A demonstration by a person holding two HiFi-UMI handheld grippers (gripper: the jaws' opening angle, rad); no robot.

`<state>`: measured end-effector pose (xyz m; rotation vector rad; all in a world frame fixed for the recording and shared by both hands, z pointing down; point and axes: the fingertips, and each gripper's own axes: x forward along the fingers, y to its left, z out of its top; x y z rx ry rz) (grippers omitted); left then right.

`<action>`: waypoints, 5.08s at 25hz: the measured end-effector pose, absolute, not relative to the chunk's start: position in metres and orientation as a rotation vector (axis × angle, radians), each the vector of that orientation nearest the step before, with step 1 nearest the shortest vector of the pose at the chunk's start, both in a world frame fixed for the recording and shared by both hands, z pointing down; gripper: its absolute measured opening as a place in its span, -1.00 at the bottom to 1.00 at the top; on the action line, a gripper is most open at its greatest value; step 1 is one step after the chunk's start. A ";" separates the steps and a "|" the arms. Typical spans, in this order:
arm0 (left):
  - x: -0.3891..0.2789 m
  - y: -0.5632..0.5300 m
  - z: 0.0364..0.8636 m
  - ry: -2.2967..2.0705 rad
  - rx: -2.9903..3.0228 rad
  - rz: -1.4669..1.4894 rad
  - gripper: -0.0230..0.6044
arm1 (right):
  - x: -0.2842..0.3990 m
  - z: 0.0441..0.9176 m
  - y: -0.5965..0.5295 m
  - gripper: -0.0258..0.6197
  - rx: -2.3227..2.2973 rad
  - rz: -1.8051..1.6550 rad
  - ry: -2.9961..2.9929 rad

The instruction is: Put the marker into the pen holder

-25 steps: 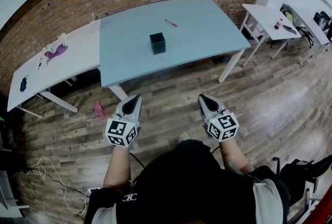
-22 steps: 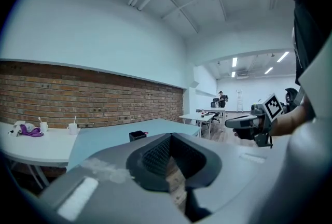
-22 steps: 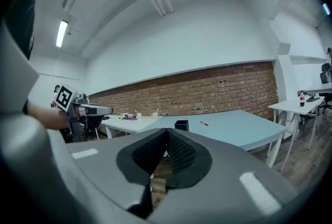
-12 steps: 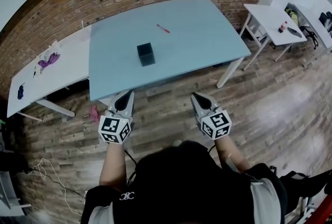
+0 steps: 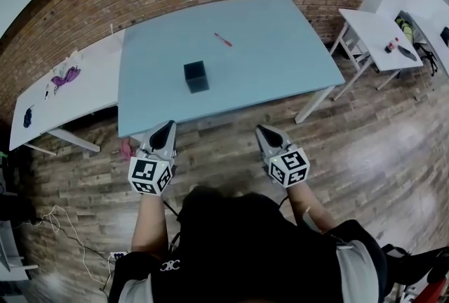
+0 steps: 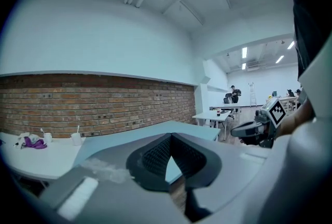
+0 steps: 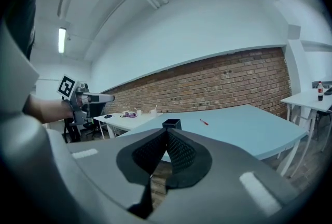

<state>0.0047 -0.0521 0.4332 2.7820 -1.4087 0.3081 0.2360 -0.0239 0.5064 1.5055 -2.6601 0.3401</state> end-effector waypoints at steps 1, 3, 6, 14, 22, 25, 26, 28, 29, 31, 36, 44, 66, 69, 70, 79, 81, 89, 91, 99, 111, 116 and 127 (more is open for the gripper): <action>0.001 -0.053 0.435 -1.417 2.769 0.299 -0.91 | 0.234 0.508 -0.026 -0.90 1.494 0.338 -2.661; -0.007 -0.058 0.439 -1.431 2.744 0.277 -0.91 | 0.227 0.509 -0.030 -0.90 1.469 0.330 -2.667; -0.015 -0.071 0.445 -1.432 2.718 0.245 -0.91 | 0.219 0.508 -0.040 -0.90 1.444 0.300 -2.664; -0.005 -0.118 0.450 -1.355 2.756 0.242 -0.91 | 0.233 0.505 -0.078 -0.90 1.527 0.293 -2.628; -0.008 -0.169 0.458 -1.315 2.775 0.260 -0.91 | 0.236 0.517 -0.125 -0.90 1.571 0.324 -2.574; -0.014 -0.194 0.460 -1.302 2.769 0.244 -0.91 | 0.228 0.519 -0.146 -0.90 1.565 0.354 -2.585; -0.016 -0.203 0.459 -1.297 2.769 0.238 -0.91 | 0.224 0.516 -0.154 -0.90 1.563 0.356 -2.590; -0.019 -0.219 0.457 -1.286 2.773 0.226 -0.91 | 0.220 0.511 -0.171 -0.90 1.568 0.347 -2.589; -0.020 -0.227 0.457 -1.280 2.775 0.222 -0.91 | 0.218 0.509 -0.180 -0.90 1.572 0.342 -2.585; -0.021 -0.243 0.457 -1.262 2.778 0.213 -0.91 | 0.213 0.506 -0.197 -0.90 1.576 0.335 -2.573; -0.030 -0.283 0.457 -1.212 2.787 0.196 -0.91 | 0.194 0.500 -0.232 -0.90 1.563 0.320 -2.547; -0.057 -0.350 0.453 -1.149 2.806 0.183 -0.91 | 0.165 0.490 -0.295 -0.90 1.604 0.309 -2.501; -0.073 -0.394 0.479 -1.098 2.705 0.144 -0.91 | 0.193 0.512 -0.362 -0.90 1.670 0.358 -2.282; -0.078 -0.392 0.483 -1.149 2.675 0.165 -0.91 | 0.190 0.518 -0.378 -0.89 1.605 0.320 -2.287; -0.079 -0.392 0.484 -1.164 2.666 0.172 -0.91 | 0.189 0.519 -0.384 -0.89 1.583 0.319 -2.299; -0.072 -0.380 0.486 -1.265 2.617 0.272 -0.91 | 0.190 0.545 -0.440 -0.63 1.443 0.320 -2.312; -0.074 -0.378 0.484 -1.294 2.598 0.288 -0.91 | 0.192 0.556 -0.452 -0.60 1.390 0.287 -2.281; -0.083 -0.365 0.484 -1.409 2.528 0.346 -0.91 | 0.205 0.612 -0.506 -0.44 1.209 0.219 -2.131; -0.085 -0.362 0.485 -1.436 2.511 0.355 -0.91 | 0.209 0.628 -0.517 -0.40 1.178 0.236 -2.087; -0.087 -0.354 0.493 -1.493 2.457 0.383 -0.91 | 0.219 0.689 -0.533 -0.35 1.020 0.378 -1.929; -0.092 -0.348 0.505 -1.526 2.386 0.418 -0.91 | 0.226 0.703 -0.560 -0.37 0.961 0.503 -1.943; -0.086 -0.355 0.509 -1.514 2.389 0.419 -0.91 | 0.219 0.703 -0.554 -0.56 0.929 0.548 -1.964; -0.072 -0.367 0.508 -1.476 2.422 0.434 -0.91 | 0.215 0.708 -0.552 -0.66 0.919 0.579 -1.921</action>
